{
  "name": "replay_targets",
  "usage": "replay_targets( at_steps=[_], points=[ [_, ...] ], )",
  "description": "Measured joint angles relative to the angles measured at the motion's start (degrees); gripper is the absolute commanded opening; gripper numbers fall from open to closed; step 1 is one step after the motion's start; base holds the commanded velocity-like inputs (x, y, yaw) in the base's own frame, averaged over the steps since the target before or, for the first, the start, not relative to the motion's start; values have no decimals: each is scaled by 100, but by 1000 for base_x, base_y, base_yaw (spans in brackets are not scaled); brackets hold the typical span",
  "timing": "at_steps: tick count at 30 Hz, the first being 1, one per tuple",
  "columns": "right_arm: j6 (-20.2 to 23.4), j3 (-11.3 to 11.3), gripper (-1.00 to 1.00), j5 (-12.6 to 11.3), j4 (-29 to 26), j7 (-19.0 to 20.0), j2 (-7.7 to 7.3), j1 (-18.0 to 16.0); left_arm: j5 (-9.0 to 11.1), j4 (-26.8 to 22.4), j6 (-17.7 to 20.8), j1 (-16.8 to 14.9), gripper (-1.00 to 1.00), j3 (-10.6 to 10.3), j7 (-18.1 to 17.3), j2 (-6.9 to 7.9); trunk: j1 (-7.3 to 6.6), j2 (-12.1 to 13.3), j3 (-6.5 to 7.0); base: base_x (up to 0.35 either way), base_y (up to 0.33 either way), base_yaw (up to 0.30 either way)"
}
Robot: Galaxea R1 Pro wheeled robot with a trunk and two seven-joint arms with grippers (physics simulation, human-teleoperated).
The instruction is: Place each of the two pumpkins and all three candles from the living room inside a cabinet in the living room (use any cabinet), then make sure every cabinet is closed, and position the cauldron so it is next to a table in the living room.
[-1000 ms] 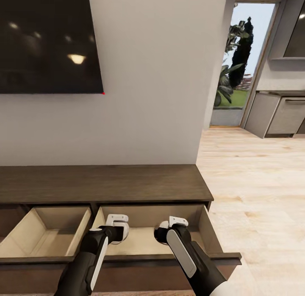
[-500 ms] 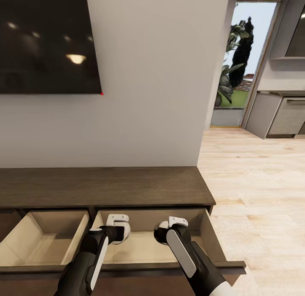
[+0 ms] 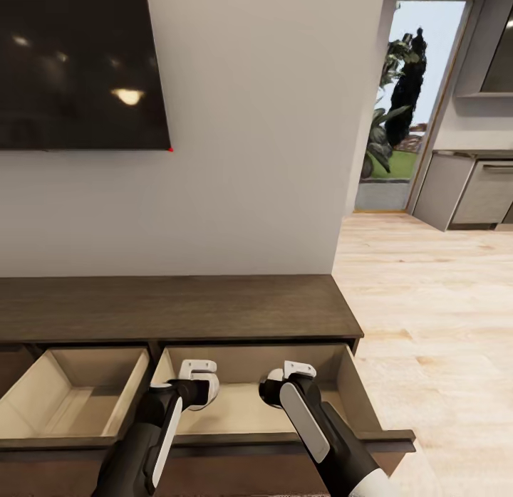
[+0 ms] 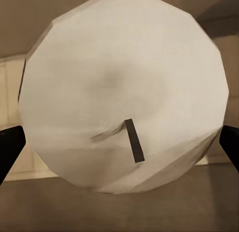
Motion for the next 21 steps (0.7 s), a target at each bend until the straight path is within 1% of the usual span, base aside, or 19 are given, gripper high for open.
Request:
replay_targets(
  at_steps=[3,8,10,14,16,19,21],
  points=[
    [1,0,-100,-1,0,0,0,0,0,0,4,0,-100,0,0,0,66,-120,-54,0,0,0],
    [-20,6,-100,0,0,0,-8,6,0,0,2,0,-100,0,0,0,80,-129,-164,0,0,0],
    [-104,9,-100,9,34,-1,-11,6,0,0,1,0,-100,0,0,0,86,-132,-209,0,0,0],
    [-159,31,-100,74,75,-1,-10,6,0,0,0,0,-100,0,-3,0,96,-138,-297,0,0,0],
    [-168,34,-100,86,77,-1,-9,5,1,0,0,-1,-100,0,-2,0,95,-138,-298,0,0,0],
    [-167,36,-100,85,79,-1,-9,6,-1,0,0,0,-100,0,-1,0,104,-142,-364,0,0,0],
    [-172,42,-100,84,79,-1,-8,5,2,0,0,-1,-100,0,-3,0,103,-142,-364,0,0,0]
  ],
)
